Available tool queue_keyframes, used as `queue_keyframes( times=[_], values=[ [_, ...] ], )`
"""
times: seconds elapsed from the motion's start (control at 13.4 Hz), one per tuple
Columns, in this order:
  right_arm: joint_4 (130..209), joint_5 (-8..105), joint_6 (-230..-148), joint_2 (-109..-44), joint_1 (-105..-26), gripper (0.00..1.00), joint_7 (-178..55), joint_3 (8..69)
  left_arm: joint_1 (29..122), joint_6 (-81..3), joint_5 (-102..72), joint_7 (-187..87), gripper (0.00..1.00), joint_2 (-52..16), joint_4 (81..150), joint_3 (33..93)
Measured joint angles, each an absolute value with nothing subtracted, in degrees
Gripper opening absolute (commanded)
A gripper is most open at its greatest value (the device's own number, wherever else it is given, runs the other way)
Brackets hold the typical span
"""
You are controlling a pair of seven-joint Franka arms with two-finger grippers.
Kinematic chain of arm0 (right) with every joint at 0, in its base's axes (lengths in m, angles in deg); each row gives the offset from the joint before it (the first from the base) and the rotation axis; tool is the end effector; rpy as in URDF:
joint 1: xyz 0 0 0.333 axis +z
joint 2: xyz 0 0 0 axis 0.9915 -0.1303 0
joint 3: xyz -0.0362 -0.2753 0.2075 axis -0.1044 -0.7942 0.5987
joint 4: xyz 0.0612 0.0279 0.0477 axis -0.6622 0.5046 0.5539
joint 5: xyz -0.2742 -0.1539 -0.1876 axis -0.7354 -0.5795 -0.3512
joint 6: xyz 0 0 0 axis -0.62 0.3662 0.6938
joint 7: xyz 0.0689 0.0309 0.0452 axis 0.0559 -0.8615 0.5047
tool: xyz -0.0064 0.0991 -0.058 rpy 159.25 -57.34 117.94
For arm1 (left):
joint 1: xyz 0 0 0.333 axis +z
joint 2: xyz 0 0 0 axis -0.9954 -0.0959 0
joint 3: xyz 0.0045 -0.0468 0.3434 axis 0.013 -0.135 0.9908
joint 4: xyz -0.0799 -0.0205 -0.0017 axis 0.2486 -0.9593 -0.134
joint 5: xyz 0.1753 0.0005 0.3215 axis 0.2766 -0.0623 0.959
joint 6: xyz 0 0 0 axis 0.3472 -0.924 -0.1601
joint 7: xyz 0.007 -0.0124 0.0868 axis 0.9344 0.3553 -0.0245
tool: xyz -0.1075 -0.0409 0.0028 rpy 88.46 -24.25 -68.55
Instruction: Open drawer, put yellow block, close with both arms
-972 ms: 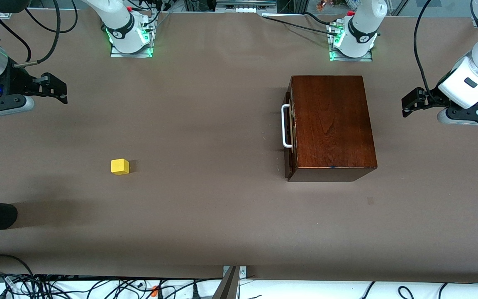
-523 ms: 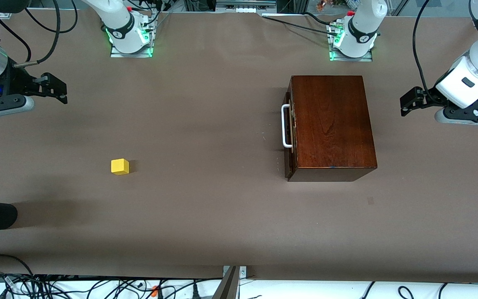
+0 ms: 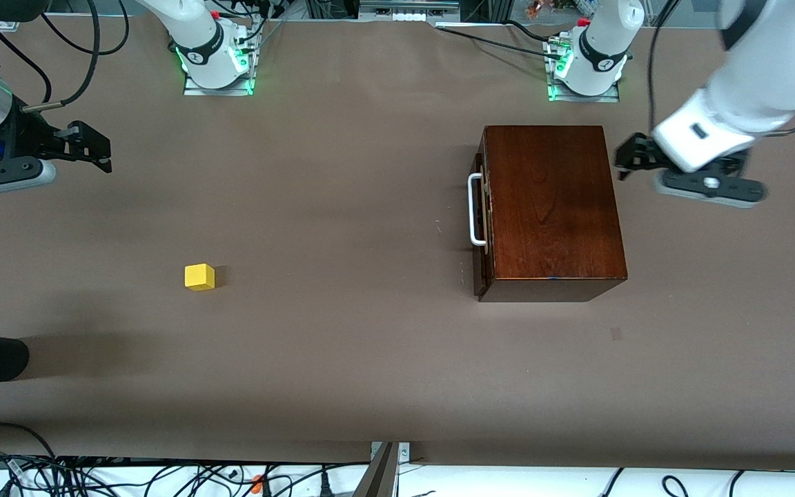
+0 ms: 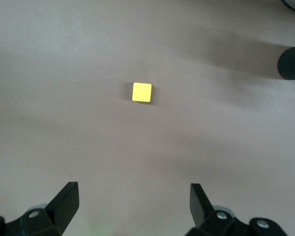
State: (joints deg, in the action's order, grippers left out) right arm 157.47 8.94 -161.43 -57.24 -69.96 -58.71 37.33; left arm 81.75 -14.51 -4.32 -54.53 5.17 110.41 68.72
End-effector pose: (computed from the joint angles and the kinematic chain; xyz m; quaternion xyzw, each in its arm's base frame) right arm 0.5434 0.0554 0.6334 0.9923 0.1189 -0.0246 0.0264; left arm 0.5230 -0.1344 0.5909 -0.9923 0.1153 0.0409 0.0176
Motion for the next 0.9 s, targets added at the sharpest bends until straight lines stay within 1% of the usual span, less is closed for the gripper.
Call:
queue_keyframes(
  times=[0.22, 0.37, 0.6, 0.9],
  values=[
    [157.5, 8.9, -161.4, -57.2, -70.0, 1.00, -58.7, 37.3, 80.5, -14.8, -4.4, -54.5, 1.00, 2.2, 109.4, 63.5],
    [157.5, 8.9, -161.4, -57.2, -70.0, 1.00, -58.7, 37.3, 78.2, -15.3, -4.4, -51.3, 1.00, -2.1, 106.6, 60.9],
    [157.4, 8.9, -161.4, -57.2, -70.0, 1.00, -58.7, 37.3, 72.4, -18.5, -4.4, -40.0, 1.00, -9.2, 102.7, 60.3],
    [157.4, 8.9, -161.4, -57.2, -70.0, 1.00, -58.7, 37.3, 65.9, -26.5, -4.3, -29.3, 1.00, -16.3, 102.1, 60.4]
  ],
)
